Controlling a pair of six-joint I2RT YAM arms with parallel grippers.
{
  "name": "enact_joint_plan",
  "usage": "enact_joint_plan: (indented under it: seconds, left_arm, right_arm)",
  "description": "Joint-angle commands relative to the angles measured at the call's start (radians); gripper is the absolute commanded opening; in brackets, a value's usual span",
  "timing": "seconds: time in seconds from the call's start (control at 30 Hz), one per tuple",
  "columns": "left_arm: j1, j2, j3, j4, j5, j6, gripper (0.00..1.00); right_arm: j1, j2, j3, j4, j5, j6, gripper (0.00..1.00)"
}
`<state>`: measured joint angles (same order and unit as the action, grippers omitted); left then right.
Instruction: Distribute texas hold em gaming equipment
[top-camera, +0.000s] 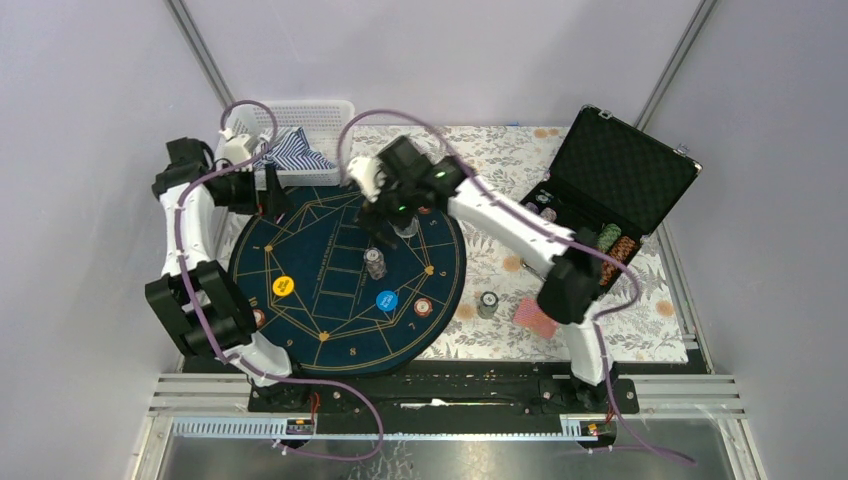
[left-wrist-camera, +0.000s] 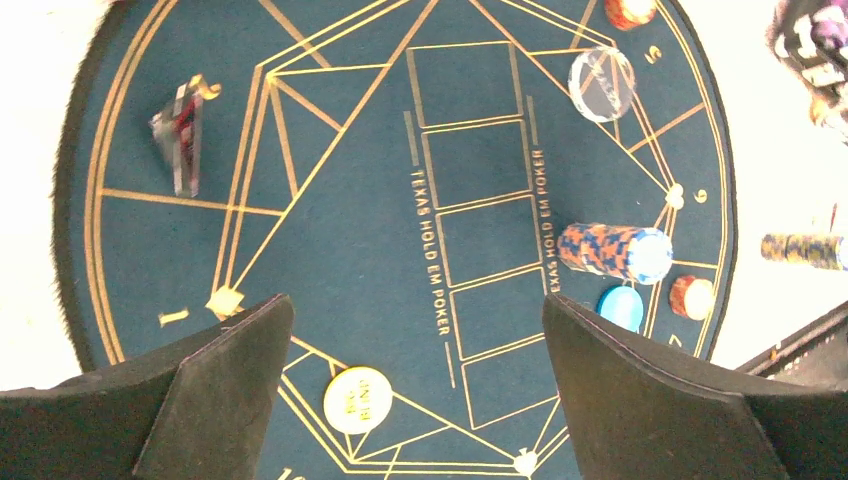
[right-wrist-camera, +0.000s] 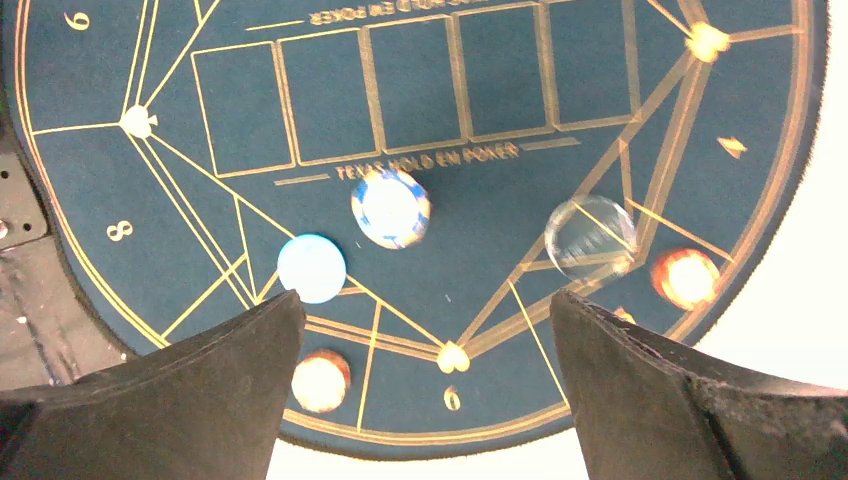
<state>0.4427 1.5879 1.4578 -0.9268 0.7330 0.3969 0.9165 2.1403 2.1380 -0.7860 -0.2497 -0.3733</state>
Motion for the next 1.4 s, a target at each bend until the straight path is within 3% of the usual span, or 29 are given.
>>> enact_joint_plan:
  seconds: [0.0, 0.27, 0.53, 0.77, 1.1, 1.37]
  left_arm:
    - [-0.133, -0.081, 0.026, 0.0, -0.01, 0.046, 0.99]
    - [-0.517, -0.135, -0.067, 0.001, -0.158, 0.087, 0.99]
    - [-0.736, -0.106, -0.165, 0.047, -0.291, 0.038, 0.98]
    - [-0.811, -0.087, -0.227, 0.114, -0.435, -0.007, 0.93]
    - [-0.843, -0.057, -0.279, 0.158, -0.483, -0.013, 0.87]
    - [-0.851, -0.019, -0.264, 0.169, -0.494, -0.009, 0.77]
  right_arm:
    - [-0.138, -0.238, -0.176, 0.048, -0.084, 0.058, 1.0]
    - [-0.4, -0.545, -0.592, 0.136, -0.19, 0.11, 1.0]
    - [-0.655, -0.736, -0.865, 0.145, -0.259, 0.095, 1.0]
    - [-0.779, -0.818, -1.015, 0.183, -0.294, 0.081, 1.0]
    - [-0.788, -0.851, -1.073, 0.214, -0.306, 0.091, 1.0]
    - [-0.789, -0.841, -1.08, 0.215, -0.312, 0.087, 1.0]
